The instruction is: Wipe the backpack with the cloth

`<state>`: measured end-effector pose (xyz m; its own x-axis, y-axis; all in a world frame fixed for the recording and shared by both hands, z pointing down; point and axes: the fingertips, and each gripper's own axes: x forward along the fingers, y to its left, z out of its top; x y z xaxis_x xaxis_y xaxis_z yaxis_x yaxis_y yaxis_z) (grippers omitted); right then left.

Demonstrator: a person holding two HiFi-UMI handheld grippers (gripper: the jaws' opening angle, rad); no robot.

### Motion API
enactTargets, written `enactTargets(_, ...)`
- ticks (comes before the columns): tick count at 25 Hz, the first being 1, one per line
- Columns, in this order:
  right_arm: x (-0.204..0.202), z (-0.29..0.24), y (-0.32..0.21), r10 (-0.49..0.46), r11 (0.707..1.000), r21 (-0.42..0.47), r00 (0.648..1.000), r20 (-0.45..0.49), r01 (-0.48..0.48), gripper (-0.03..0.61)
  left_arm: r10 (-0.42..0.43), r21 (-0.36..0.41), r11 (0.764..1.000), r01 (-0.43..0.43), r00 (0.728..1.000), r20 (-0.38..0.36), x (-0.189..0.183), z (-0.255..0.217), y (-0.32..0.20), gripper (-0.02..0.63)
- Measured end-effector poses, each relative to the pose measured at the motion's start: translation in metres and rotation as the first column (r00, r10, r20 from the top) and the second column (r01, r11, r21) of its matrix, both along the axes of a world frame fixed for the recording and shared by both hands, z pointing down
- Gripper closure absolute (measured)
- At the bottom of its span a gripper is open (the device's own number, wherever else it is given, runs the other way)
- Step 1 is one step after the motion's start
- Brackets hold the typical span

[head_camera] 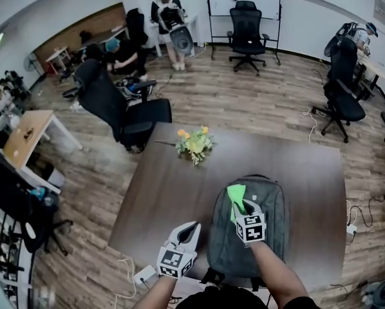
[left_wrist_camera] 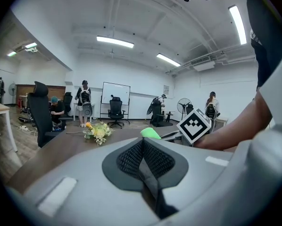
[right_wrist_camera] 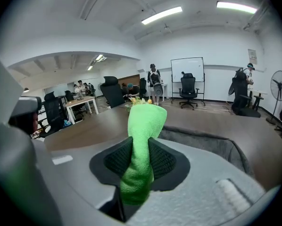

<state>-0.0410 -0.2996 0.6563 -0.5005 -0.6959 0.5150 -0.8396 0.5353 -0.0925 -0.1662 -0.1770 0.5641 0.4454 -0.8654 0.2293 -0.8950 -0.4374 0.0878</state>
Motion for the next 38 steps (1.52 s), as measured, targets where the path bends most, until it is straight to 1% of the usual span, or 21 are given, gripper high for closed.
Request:
enactTargets(6,-0.006,0.015,-0.031,0.027,0.999,-0.035,0.999,-0.022,-0.028,0.477,-0.011,-0.019,1.000,0.012,1.000,0.013,-0.008,0.010,-0.030,0.594)
enactTargets(11,-0.017,0.031,-0.043,0.027,0.998,-0.063,0.998,-0.055,-0.030,0.477,0.005,-0.037,0.999,-0.004,1.000,0.020,-0.006,0.019,-0.050,0.594)
enactTargets(15,-0.018,0.041,-0.048,0.017,0.997,-0.076,0.995,-0.101,-0.025,0.476,0.019,-0.055,0.998,-0.018,1.000,0.013,-0.001,0.025,-0.057,0.594)
enactTargets(19,-0.016,0.042,-0.054,0.015,0.997,-0.074,0.991,-0.130,-0.025,0.476,0.005,-0.064,0.998,-0.004,1.000,0.024,-0.008,0.029,-0.057,0.594)
enactTargets(23,-0.005,0.044,-0.058,0.035,0.996,-0.072,0.988,-0.148,-0.046,0.476,-0.013,-0.085,0.996,0.015,1.000,0.021,-0.017,0.038,-0.056,0.594)
enactTargets(26,0.014,0.046,-0.060,0.051,0.995,-0.072,0.981,-0.187,-0.066,0.474,0.000,-0.102,0.995,0.003,1.000,0.023,-0.010,0.044,-0.055,0.594)
enactTargets(30,0.028,0.048,-0.064,0.069,0.993,-0.077,0.970,-0.232,-0.090,0.472,0.018,-0.116,0.993,-0.014,0.999,0.034,-0.004,0.049,-0.054,0.594)
enactTargets(35,0.056,0.047,-0.070,0.124,0.985,-0.094,0.968,-0.220,-0.148,0.472,0.050,-0.136,0.990,-0.042,0.997,0.055,0.005,0.060,-0.053,0.594)
enactTargets(38,0.076,0.047,-0.072,0.141,0.981,-0.093,0.959,-0.245,-0.168,0.472,0.051,-0.131,0.990,-0.043,0.997,0.056,0.009,0.059,-0.056,0.594)
